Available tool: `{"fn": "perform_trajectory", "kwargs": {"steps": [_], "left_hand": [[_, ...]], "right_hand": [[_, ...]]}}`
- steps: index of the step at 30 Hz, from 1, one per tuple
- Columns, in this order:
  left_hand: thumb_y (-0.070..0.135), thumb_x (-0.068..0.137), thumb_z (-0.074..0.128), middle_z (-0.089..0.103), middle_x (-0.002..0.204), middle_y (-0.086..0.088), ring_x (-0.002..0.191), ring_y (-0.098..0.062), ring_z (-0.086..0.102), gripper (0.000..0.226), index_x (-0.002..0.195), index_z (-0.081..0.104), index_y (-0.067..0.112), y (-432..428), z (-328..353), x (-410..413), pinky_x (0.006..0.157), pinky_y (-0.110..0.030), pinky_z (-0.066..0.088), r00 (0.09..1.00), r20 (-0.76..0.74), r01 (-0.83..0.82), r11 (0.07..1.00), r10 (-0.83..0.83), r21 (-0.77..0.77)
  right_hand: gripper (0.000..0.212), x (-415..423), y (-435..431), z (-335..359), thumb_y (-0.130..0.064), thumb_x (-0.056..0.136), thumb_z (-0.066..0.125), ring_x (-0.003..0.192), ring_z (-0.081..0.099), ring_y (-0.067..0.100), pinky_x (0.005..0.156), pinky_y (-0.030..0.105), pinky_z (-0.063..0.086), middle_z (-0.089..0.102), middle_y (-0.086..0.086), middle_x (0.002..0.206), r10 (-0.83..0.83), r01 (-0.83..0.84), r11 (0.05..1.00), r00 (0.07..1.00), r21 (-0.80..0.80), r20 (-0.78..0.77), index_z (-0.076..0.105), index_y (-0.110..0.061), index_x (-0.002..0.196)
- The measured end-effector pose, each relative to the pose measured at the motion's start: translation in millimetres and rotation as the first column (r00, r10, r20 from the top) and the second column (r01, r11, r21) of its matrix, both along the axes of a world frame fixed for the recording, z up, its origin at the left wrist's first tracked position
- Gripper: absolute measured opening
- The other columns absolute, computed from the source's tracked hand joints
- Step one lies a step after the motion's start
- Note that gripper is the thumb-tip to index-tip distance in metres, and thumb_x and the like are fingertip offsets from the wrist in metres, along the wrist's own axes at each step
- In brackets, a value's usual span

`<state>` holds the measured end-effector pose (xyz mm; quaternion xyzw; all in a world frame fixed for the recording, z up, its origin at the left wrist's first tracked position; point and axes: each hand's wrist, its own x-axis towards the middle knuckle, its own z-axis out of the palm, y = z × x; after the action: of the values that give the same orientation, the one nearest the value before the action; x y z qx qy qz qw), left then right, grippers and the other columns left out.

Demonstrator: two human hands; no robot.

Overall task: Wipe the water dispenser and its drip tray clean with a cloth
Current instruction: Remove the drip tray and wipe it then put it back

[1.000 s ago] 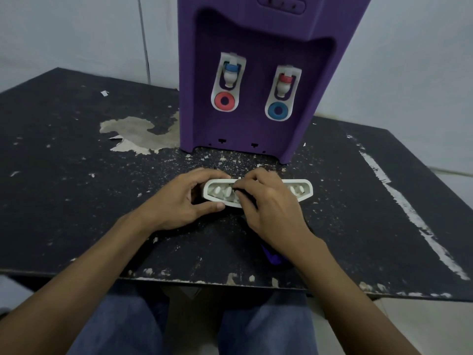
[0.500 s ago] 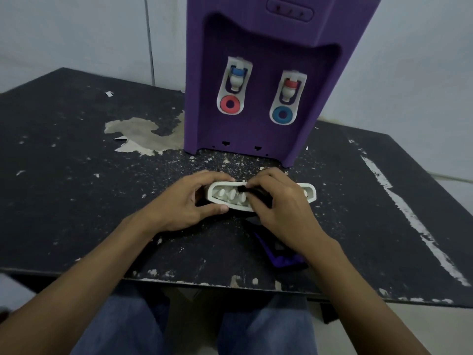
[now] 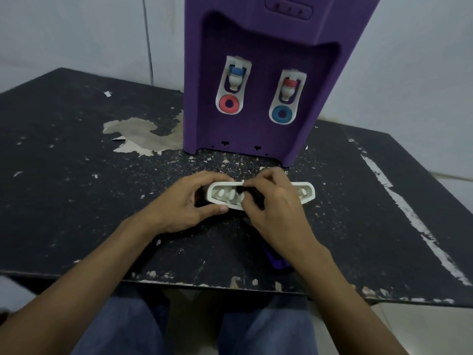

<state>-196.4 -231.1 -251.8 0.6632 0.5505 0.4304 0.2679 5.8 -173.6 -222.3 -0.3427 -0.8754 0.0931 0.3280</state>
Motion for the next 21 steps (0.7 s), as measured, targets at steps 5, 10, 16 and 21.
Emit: {"fn": "perform_trajectory", "kwargs": {"steps": [5,10,16,21], "left_hand": [[0.021,0.083,0.081,0.063,0.123,0.014,0.116,-0.003,0.06,0.053,0.132,0.062,0.026,0.3,-0.4,-0.4,0.103,-0.024,0.047,0.999,-0.034,-0.013,1.0,0.013,0.024],[0.02,0.083,0.08,0.064,0.123,0.013,0.116,-0.003,0.06,0.052,0.131,0.061,0.029,-0.7,-0.6,0.3,0.104,-0.026,0.048,1.0,-0.024,-0.012,1.0,0.012,0.012],[0.024,0.083,0.081,0.064,0.121,0.013,0.115,-0.004,0.061,0.052,0.131,0.062,0.028,-0.5,-0.8,-1.2,0.102,-0.027,0.049,0.999,-0.029,-0.014,1.0,0.014,0.005],[0.024,0.082,0.082,0.064,0.123,0.015,0.116,-0.002,0.061,0.053,0.131,0.062,0.028,-2.0,0.0,1.0,0.104,-0.026,0.047,0.999,-0.033,-0.028,0.999,0.028,0.019]], "right_hand": [[0.01,0.1,-1.1,-3.3,-0.014,0.087,0.071,0.078,0.055,0.009,0.074,0.003,0.036,0.065,0.001,0.091,-0.134,0.129,0.99,0.984,-0.053,-0.119,0.072,-0.014,0.098],[0.015,-14.2,-3.5,-10.9,-0.005,0.09,0.067,0.082,0.058,0.011,0.073,0.024,0.05,0.059,-0.001,0.098,-0.039,0.034,0.998,0.993,-0.05,-0.115,0.075,-0.011,0.102],[0.027,-3.0,-13.2,-6.0,-0.048,0.095,0.056,0.085,0.056,0.016,0.078,0.041,0.049,0.057,-0.006,0.104,-0.164,0.163,0.986,0.986,0.028,0.043,0.069,-0.03,0.109],[0.026,-0.9,-26.5,-2.3,-0.048,0.099,0.049,0.08,0.061,0.015,0.077,0.044,0.048,0.066,-0.009,0.088,-0.295,0.296,0.955,0.955,-0.032,0.029,0.067,-0.03,0.101]]}}
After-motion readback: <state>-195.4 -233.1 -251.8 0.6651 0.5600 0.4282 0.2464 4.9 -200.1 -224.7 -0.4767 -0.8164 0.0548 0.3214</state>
